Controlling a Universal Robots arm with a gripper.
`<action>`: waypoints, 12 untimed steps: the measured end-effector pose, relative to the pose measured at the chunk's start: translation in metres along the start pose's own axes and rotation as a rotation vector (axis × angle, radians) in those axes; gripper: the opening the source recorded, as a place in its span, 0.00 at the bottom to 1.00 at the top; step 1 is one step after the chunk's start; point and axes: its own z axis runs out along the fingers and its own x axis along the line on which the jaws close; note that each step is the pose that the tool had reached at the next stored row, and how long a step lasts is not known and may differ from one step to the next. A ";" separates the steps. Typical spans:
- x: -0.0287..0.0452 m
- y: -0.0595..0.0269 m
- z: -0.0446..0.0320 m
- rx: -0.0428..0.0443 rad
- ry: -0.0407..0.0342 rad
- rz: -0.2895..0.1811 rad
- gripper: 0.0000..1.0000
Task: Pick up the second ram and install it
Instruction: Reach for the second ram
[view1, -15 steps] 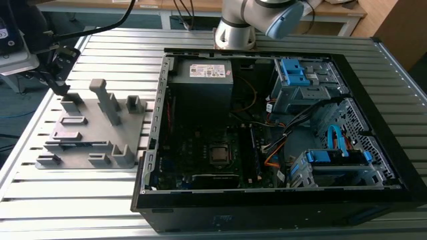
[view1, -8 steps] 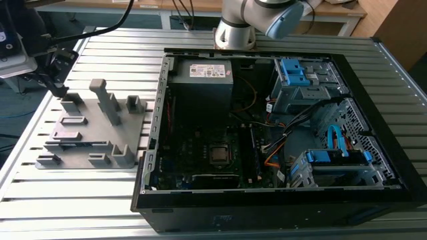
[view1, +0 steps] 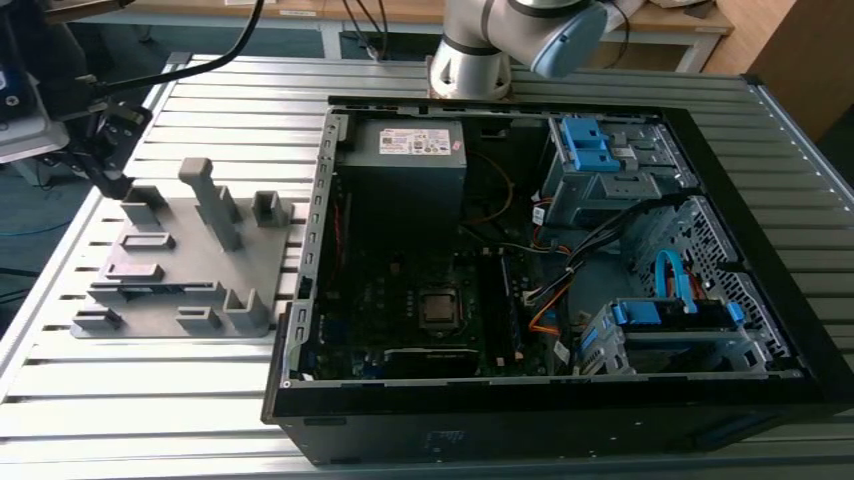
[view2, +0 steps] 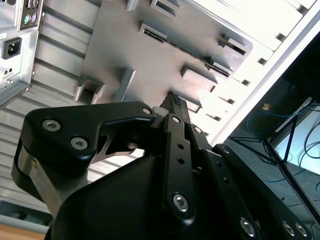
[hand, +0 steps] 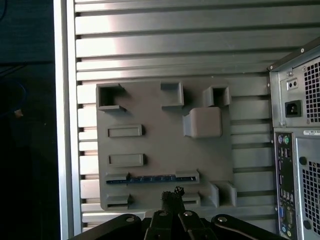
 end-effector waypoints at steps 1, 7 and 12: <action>0.0005 -0.0002 0.0006 0.0000 -0.0001 0.000 0.10; 0.0033 -0.0017 0.0040 0.0001 0.0001 0.000 0.10; 0.0058 -0.0030 0.0073 0.0001 0.0000 0.000 0.10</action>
